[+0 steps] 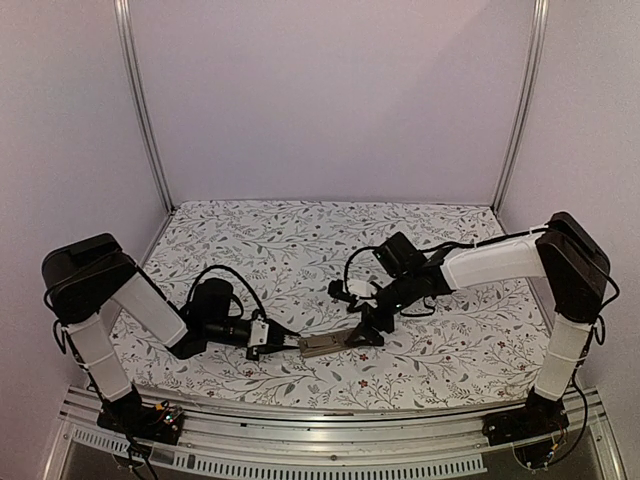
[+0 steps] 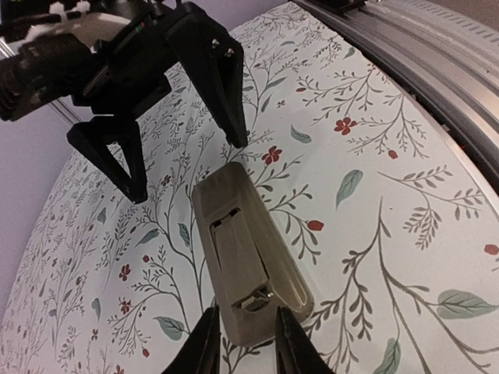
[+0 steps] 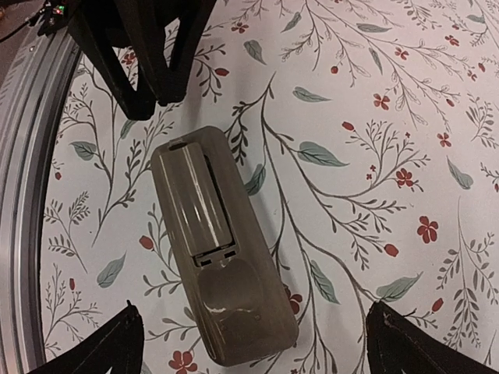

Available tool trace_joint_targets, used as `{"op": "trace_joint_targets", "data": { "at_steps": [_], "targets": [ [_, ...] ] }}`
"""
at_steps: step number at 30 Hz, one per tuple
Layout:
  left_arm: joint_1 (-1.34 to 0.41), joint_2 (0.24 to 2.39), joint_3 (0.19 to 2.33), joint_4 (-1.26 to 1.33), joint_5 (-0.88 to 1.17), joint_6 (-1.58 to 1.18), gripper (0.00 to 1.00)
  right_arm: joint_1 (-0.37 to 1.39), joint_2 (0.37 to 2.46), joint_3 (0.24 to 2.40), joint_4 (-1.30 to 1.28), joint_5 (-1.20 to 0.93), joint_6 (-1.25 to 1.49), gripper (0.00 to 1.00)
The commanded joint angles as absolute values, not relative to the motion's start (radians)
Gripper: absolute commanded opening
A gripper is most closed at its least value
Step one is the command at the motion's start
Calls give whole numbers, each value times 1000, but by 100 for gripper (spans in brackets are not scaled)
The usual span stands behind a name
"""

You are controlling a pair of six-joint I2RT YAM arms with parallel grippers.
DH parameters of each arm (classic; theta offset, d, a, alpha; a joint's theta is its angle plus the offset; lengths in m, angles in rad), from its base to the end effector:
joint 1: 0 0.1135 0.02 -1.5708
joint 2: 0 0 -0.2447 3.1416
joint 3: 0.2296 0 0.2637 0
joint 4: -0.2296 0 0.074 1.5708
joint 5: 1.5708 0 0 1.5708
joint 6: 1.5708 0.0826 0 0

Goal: Load the batteries into the remote control
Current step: Adjust the battery cover of the remote control without the battery cover.

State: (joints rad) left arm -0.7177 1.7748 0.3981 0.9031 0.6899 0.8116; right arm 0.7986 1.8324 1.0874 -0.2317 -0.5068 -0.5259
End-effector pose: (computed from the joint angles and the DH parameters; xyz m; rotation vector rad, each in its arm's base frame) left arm 0.1918 -0.2373 0.0499 1.6494 1.1043 -0.6403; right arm 0.2466 0.3106 0.0987 -1.7089 1.8665 0.7522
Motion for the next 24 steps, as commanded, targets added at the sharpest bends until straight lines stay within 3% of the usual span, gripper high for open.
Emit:
{"op": "trace_joint_targets", "data": {
  "at_steps": [1, 24],
  "targets": [
    [-721, 1812, 420, 902, 709, 809, 24, 814, 1906, 1113, -242, -498, -642, 95],
    [-723, 1848, 434, 916, 709, 843, 14, 885, 1951, 1088, -220, -504, -628, 74]
  ]
}}
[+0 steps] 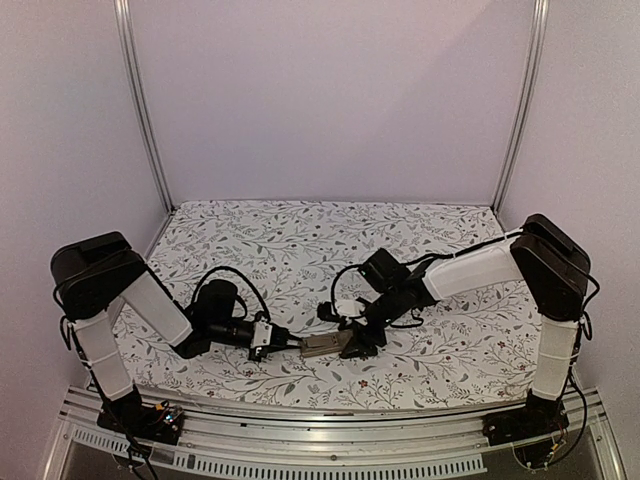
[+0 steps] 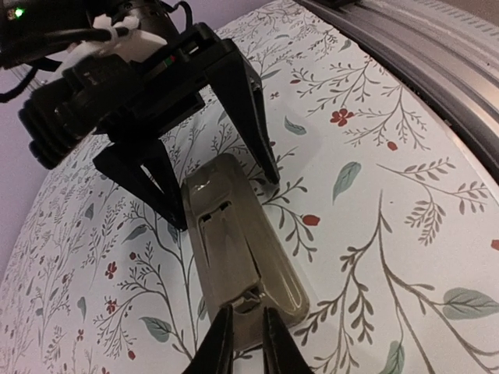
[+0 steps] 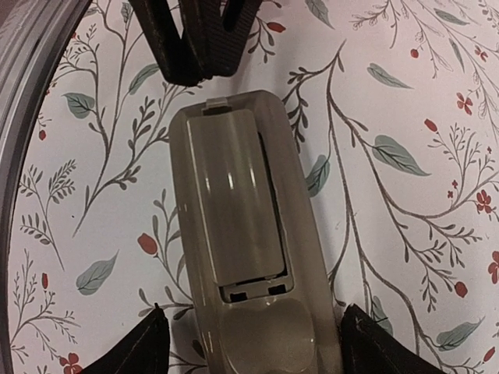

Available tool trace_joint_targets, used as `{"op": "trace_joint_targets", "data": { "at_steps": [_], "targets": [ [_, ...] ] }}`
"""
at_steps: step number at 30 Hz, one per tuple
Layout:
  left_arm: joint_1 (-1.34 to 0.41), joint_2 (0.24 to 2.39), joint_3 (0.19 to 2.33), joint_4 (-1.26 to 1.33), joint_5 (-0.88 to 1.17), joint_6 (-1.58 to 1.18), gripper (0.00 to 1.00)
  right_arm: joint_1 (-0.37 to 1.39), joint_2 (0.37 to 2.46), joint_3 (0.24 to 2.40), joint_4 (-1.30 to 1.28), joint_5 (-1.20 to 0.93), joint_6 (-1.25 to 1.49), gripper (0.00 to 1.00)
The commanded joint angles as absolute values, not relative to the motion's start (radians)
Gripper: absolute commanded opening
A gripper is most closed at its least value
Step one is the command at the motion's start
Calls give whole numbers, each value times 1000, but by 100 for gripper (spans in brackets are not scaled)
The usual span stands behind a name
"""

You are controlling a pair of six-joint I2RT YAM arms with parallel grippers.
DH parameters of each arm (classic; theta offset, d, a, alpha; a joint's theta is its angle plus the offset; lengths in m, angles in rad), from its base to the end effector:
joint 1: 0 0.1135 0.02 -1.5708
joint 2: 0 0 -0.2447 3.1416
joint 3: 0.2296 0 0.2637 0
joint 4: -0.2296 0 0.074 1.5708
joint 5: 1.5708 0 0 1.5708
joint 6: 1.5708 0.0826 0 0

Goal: Load the batteries into the remote control
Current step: Adjust the battery cover of the remote control without the battery cover.

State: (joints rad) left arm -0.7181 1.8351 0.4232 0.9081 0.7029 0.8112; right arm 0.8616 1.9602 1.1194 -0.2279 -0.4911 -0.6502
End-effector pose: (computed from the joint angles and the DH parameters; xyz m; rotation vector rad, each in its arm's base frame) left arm 0.1937 -0.2401 0.0395 1.6657 1.1222 -0.6650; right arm 0.2306 0.3286 0.0598 -1.9093 1.7813 0.7199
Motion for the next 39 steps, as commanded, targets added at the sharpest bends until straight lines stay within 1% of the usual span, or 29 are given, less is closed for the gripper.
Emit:
{"op": "trace_joint_targets", "data": {
  "at_steps": [1, 6, 11, 14, 17, 21, 26, 29, 36, 39],
  "targets": [
    [-723, 1850, 434, 917, 710, 846, 13, 890, 1945, 1079, -213, -505, -619, 74],
    [-723, 1853, 443, 908, 711, 844, 10, 911, 1934, 1060, -192, -496, -575, 72],
    [-723, 1863, 466, 900, 690, 816, 9, 917, 1929, 1049, -185, -489, -560, 71],
    [-722, 1859, 473, 884, 654, 796, 6, 917, 1922, 1039, -186, -480, -560, 71],
    [-719, 1840, 458, 820, 671, 863, 2, 917, 1919, 1034, -185, -476, -558, 71],
    [-720, 1832, 418, 825, 721, 927, 3, 917, 1920, 1031, -181, -467, -556, 71],
    [-727, 1866, 471, 866, 704, 843, 4, 917, 1927, 1035, -181, -460, -554, 71],
    [-728, 1866, 475, 854, 709, 848, 4, 917, 1924, 1029, -180, -458, -545, 71],
    [-726, 1805, 412, 833, 719, 879, 2, 917, 1925, 1019, -171, -451, -544, 70],
    [-726, 1788, 413, 825, 687, 856, 2, 917, 1930, 1023, -170, -449, -545, 71]
  ]
}}
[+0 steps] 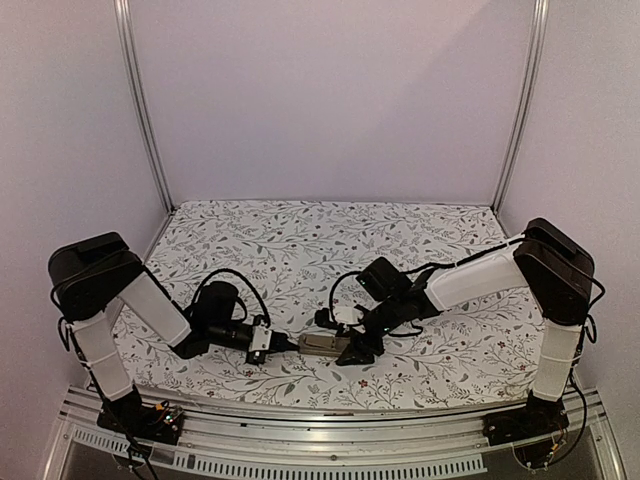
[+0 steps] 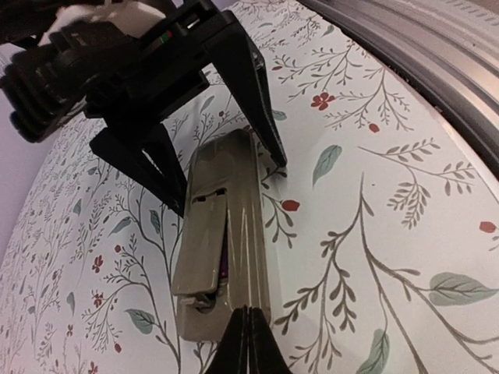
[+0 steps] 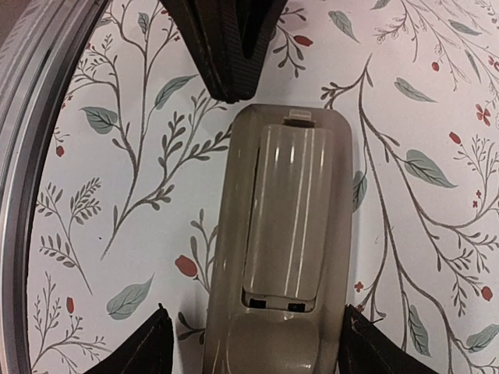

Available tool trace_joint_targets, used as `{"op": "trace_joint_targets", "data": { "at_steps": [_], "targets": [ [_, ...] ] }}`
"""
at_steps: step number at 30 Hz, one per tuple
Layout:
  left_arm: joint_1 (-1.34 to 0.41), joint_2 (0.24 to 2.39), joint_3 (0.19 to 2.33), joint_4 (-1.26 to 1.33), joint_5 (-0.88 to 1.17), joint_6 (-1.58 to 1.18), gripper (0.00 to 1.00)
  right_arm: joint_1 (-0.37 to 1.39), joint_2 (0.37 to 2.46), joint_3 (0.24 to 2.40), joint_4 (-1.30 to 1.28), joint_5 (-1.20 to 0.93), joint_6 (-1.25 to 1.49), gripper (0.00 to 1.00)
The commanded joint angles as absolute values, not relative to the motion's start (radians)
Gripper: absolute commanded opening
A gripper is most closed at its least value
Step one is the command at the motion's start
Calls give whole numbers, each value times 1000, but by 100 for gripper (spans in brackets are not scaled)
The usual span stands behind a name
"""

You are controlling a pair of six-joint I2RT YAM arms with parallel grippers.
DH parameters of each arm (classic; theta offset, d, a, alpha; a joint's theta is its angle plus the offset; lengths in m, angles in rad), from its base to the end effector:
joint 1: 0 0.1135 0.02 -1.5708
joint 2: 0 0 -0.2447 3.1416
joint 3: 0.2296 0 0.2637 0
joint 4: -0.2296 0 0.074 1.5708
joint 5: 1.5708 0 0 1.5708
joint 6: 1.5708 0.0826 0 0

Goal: Load the batteries into the remote control
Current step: Adjust the battery cover of the remote control without the battery cover.

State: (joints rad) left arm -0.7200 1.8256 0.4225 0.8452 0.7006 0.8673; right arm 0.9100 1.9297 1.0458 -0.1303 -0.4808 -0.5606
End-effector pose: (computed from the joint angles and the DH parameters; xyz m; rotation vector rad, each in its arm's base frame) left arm 0.1905 -0.2379 0.0345 1.7161 1.1174 -0.6494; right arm 0.2110 0.3337 0.0571 -1.8638 1.7914 0.7506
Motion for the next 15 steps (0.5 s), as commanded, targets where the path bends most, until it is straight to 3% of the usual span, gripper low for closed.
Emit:
{"op": "trace_joint_targets", "data": {
  "at_steps": [1, 7, 15],
  "targets": [
    [-726, 1789, 422, 826, 665, 841, 1, 917, 1932, 1023, -170, -449, -545, 71],
    [-715, 1816, 481, 844, 552, 762, 0, 917, 1931, 1020, -170, -449, -536, 71],
    [-716, 1855, 520, 809, 557, 760, 0, 917, 1925, 1010, -170, -445, -538, 71]
  ]
}}
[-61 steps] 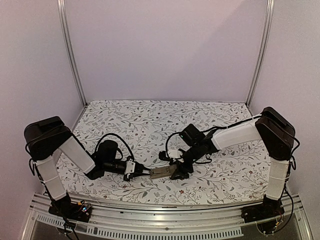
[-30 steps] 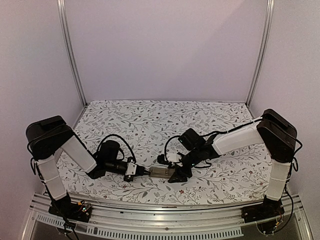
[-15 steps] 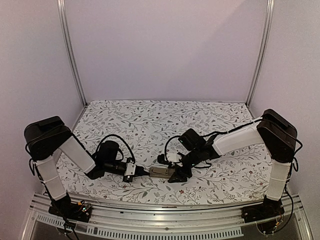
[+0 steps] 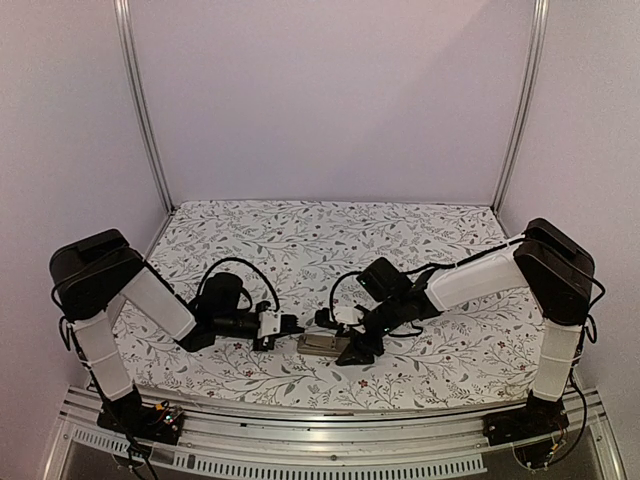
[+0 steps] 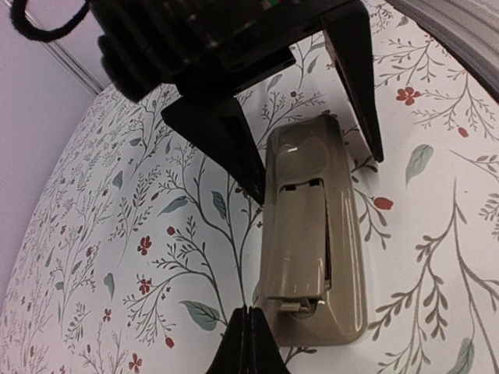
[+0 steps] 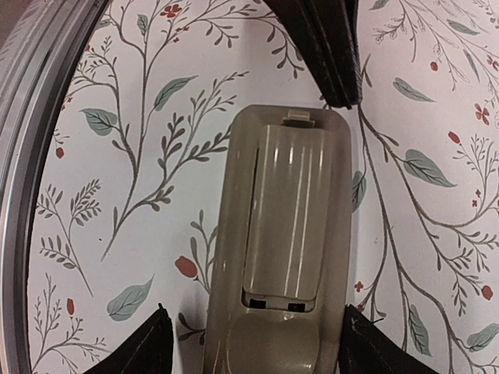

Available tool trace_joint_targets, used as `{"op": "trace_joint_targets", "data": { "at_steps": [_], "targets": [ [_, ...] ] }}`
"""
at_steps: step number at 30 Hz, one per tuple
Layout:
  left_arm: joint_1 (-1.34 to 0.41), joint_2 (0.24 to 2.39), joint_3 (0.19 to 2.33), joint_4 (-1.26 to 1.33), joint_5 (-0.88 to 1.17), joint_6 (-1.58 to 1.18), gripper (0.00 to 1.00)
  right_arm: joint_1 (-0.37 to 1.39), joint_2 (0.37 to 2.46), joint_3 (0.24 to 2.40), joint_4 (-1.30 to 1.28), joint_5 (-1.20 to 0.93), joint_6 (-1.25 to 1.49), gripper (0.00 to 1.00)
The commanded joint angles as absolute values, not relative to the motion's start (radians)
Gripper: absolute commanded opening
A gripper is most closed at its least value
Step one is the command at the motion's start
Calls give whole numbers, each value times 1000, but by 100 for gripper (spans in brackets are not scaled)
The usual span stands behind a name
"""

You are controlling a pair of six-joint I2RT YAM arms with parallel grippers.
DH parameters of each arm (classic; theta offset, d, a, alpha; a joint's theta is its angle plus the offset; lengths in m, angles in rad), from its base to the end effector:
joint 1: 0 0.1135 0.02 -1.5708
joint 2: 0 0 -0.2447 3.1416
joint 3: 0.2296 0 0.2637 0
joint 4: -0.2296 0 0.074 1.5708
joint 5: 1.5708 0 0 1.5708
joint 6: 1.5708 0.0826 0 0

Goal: Load the batteries into the remote control
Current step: Adjust the battery cover of the remote control without the battery cover.

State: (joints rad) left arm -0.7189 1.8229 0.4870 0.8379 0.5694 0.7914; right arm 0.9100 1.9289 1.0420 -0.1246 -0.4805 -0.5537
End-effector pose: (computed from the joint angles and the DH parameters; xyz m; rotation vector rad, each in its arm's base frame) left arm 0.2155 -0.2477 0.0461 1.6210 1.2154 -0.5408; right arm 0.2108 0.3334 0.0568 -1.8572 1.7963 0.7526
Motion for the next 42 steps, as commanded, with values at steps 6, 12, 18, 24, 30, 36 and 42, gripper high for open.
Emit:
{"op": "trace_joint_targets", "data": {
  "at_steps": [6, 12, 18, 24, 30, 36, 42],
  "targets": [
    [-719, 1861, 508, 792, 616, 810, 0, 917, 1924, 1003, -169, -439, -535, 71],
    [-737, 1867, 506, 805, 637, 813, 0, 917, 1925, 1003, -167, -431, -539, 71],
    [-739, 1870, 508, 799, 658, 822, 0, 917, 1925, 1000, -164, -431, -531, 71],
    [-752, 1873, 517, 800, 658, 797, 0, 917, 1925, 1000, -163, -430, -531, 70],
    [-752, 1862, 514, 795, 655, 797, 0, 917, 1925, 998, -163, -427, -524, 70],
    [-753, 1825, 501, 779, 641, 787, 3, 917, 1927, 1001, -155, -430, -518, 71],
    [-767, 1807, 491, 774, 661, 759, 6, 918, 1936, 1010, -153, -419, -512, 71]
  ]
}}
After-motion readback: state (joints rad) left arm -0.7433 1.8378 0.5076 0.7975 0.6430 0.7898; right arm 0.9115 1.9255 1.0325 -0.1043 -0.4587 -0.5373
